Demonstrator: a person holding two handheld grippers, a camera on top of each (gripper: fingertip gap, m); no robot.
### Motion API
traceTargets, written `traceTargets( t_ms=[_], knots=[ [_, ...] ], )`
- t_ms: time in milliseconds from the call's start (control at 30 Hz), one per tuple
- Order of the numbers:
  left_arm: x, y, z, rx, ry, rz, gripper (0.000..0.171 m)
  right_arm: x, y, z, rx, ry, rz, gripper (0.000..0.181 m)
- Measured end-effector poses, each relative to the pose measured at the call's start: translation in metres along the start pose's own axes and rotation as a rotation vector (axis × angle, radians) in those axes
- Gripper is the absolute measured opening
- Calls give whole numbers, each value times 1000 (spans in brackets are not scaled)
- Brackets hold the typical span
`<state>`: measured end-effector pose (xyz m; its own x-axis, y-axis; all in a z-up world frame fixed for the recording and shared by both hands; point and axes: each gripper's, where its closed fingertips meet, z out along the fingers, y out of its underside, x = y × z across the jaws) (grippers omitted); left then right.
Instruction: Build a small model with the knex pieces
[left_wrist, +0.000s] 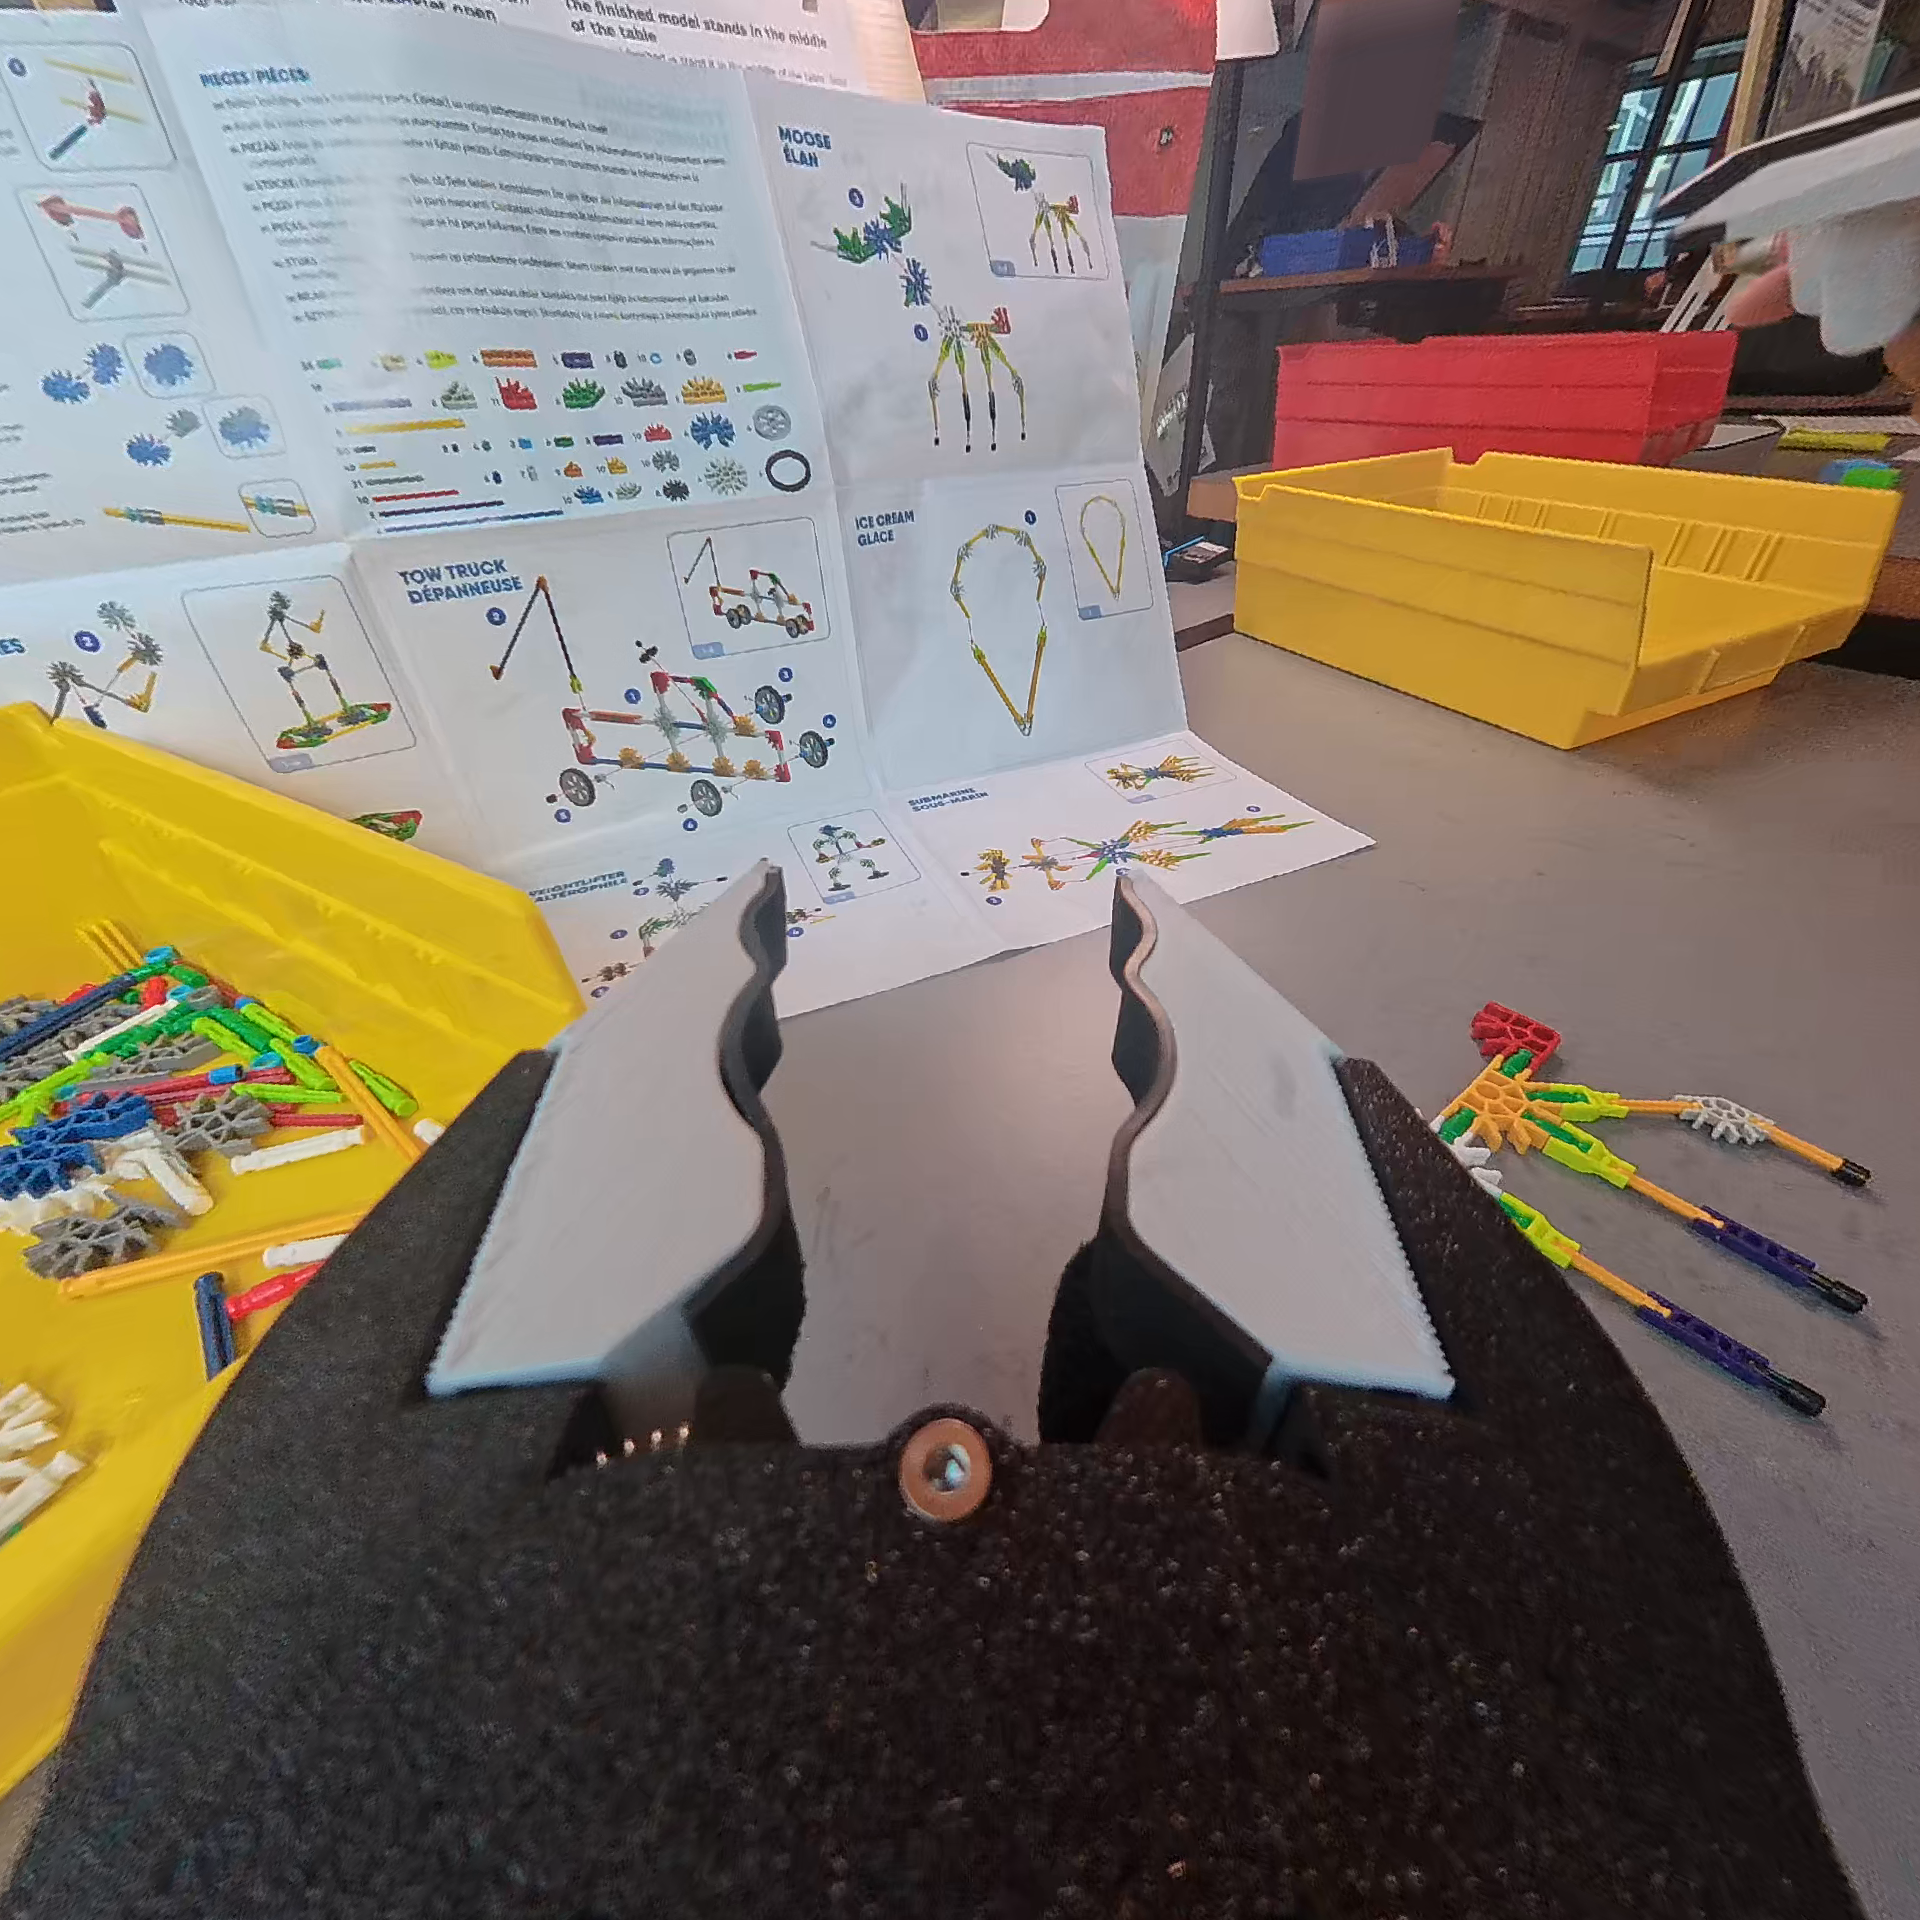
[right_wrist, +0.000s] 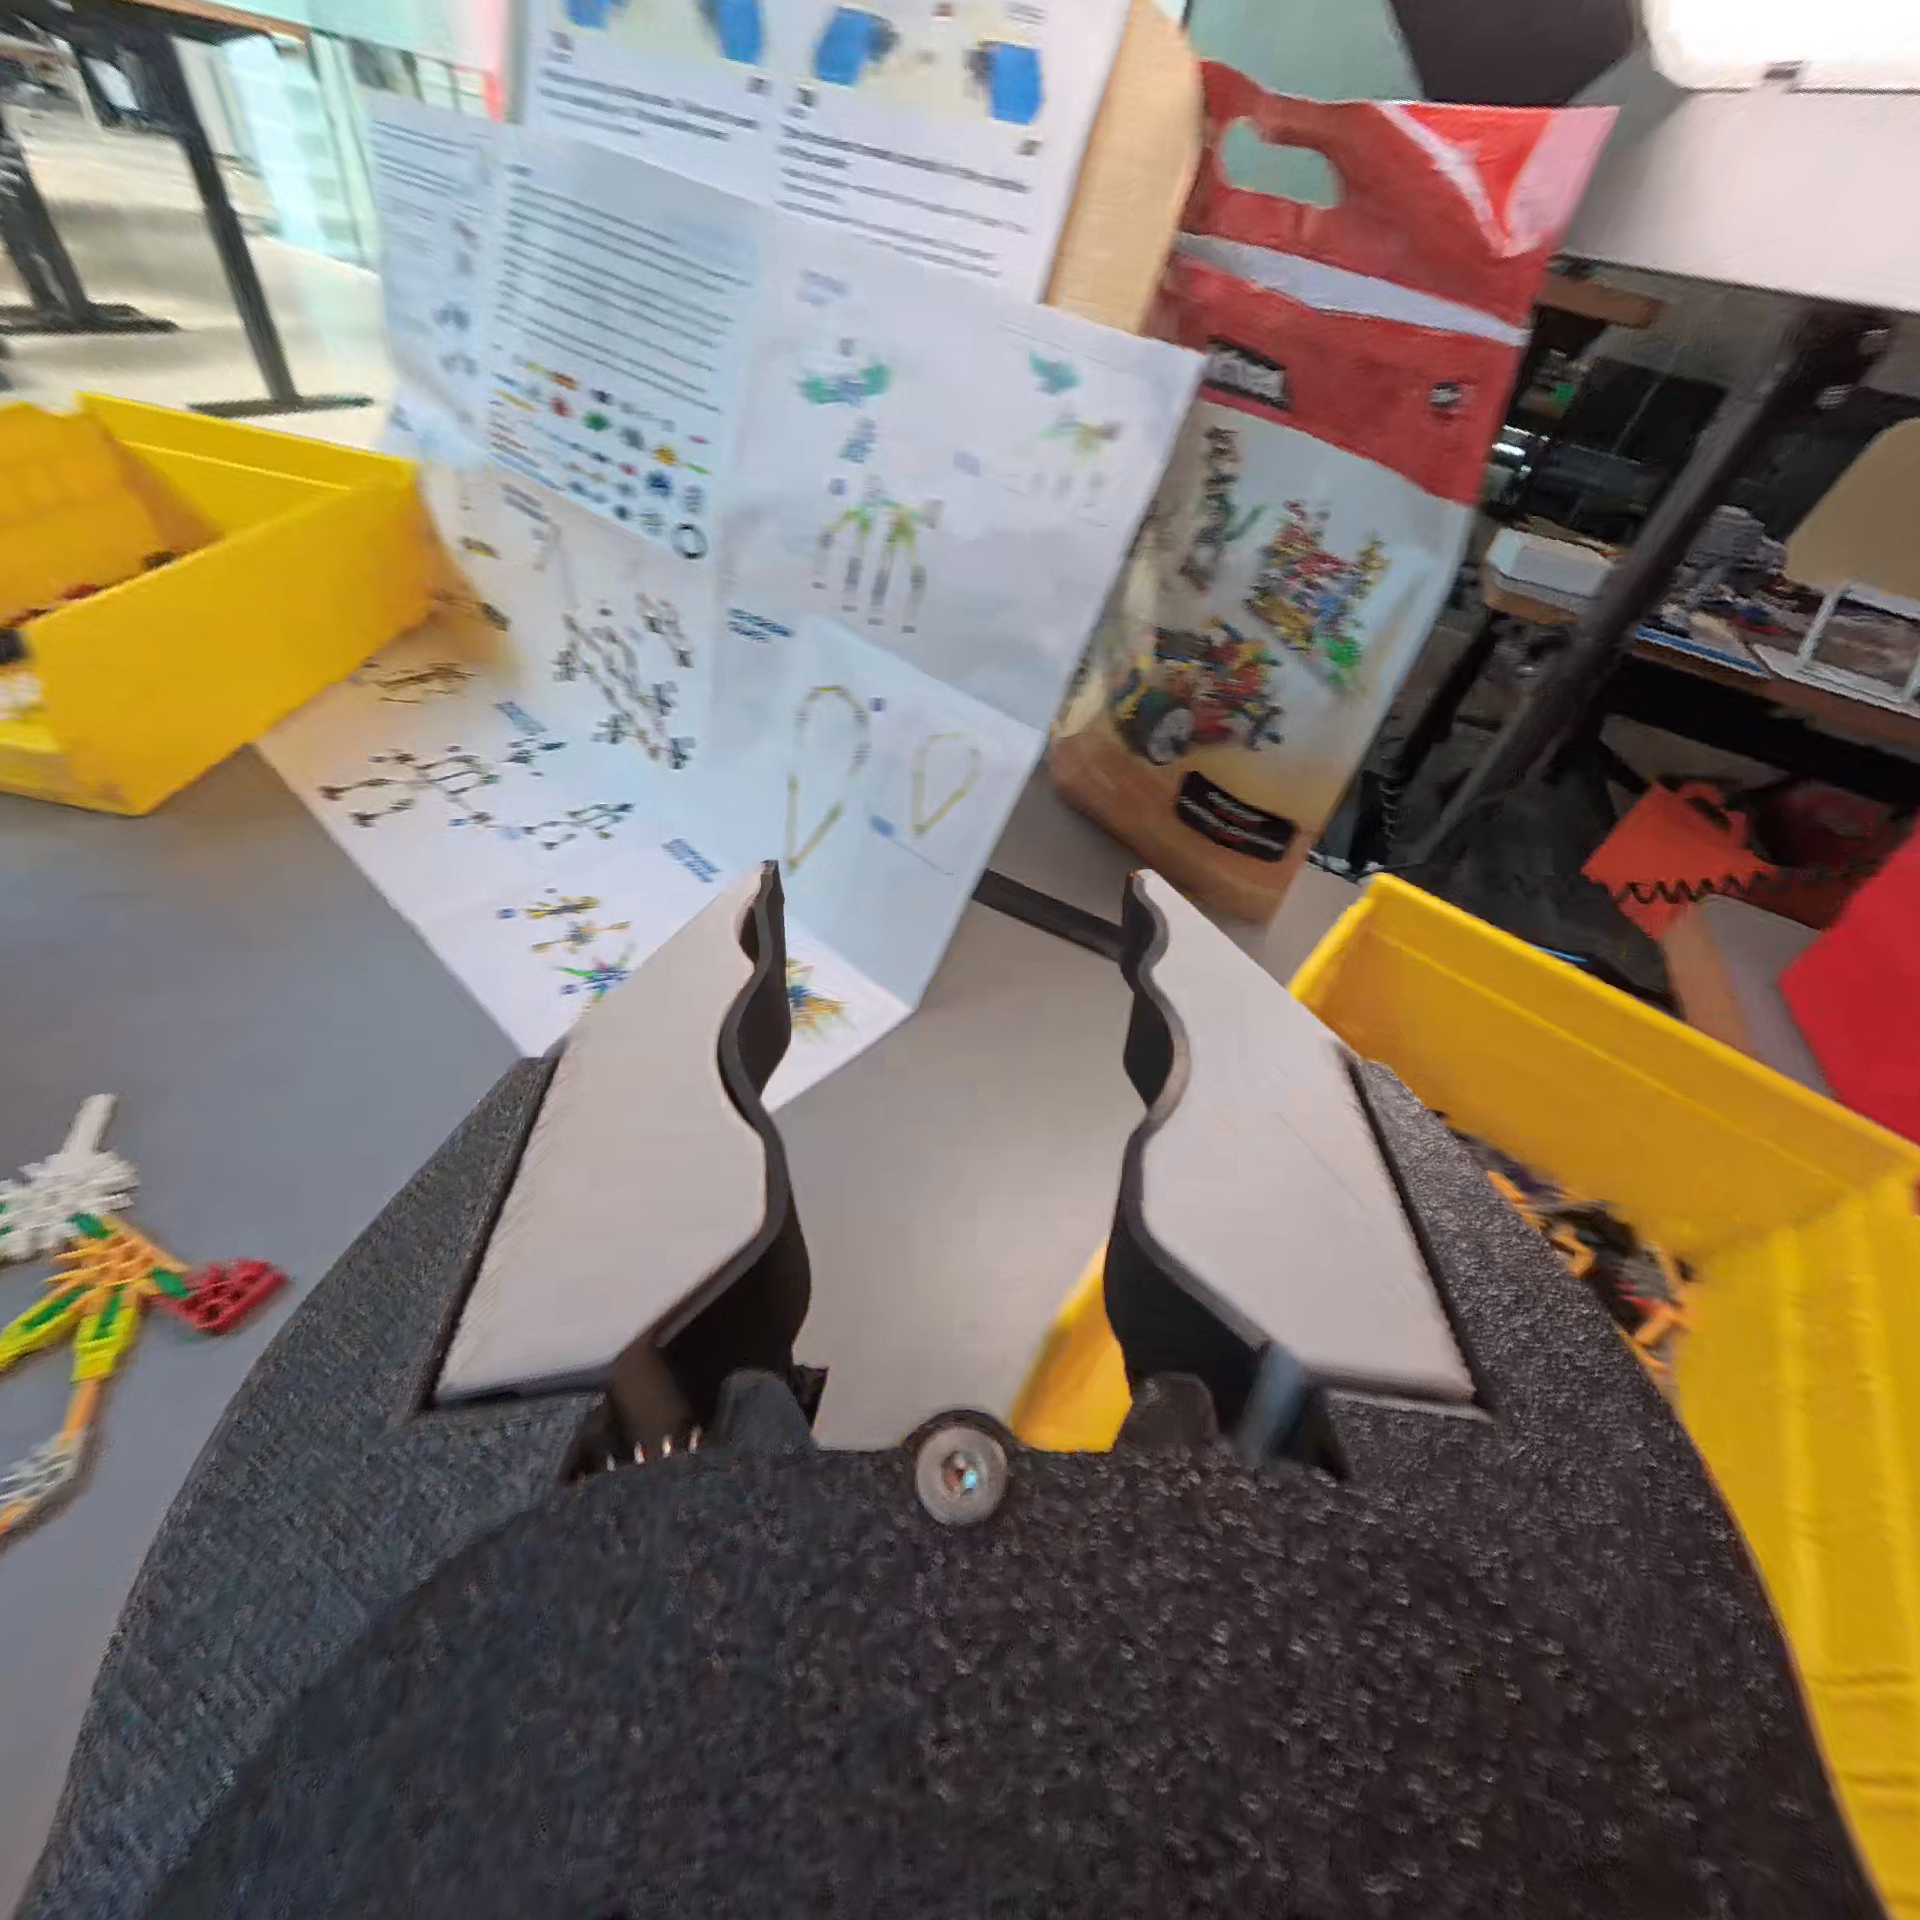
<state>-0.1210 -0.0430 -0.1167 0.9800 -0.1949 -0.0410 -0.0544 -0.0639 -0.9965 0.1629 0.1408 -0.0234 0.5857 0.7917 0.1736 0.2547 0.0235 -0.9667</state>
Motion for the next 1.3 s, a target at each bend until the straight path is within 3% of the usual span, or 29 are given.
traceTargets(
  t_ms=[167, 333, 533, 867, 967, 1100, 1300],
  knots=[
    [-5, -2, -3, 5, -29, 2, 62, -118, 44, 34, 12, -162, -4, 66],
    [-18, 2, -7, -18, -77, -8, 62, -160, 65, 60, 67, -265, -39, 68],
    [-44, 11, -11, -55, -163, -5, 63, -154, 64, 49, 101, -252, -22, 71],
    [-56, 22, -9, -113, -200, -17, 63, -124, 76, 45, 50, -216, 2, 69],
    [-66, 23, -13, -124, -243, 7, 63, -128, 89, 48, -36, -226, -34, 64],
    [-80, 26, -20, -164, -315, 89, 63, -126, 113, 67, -195, -190, -121, 30],
    [-99, 39, -27, -303, -371, 311, 58, -127, 135, 110, -477, -236, -143, 25]
  ],
)
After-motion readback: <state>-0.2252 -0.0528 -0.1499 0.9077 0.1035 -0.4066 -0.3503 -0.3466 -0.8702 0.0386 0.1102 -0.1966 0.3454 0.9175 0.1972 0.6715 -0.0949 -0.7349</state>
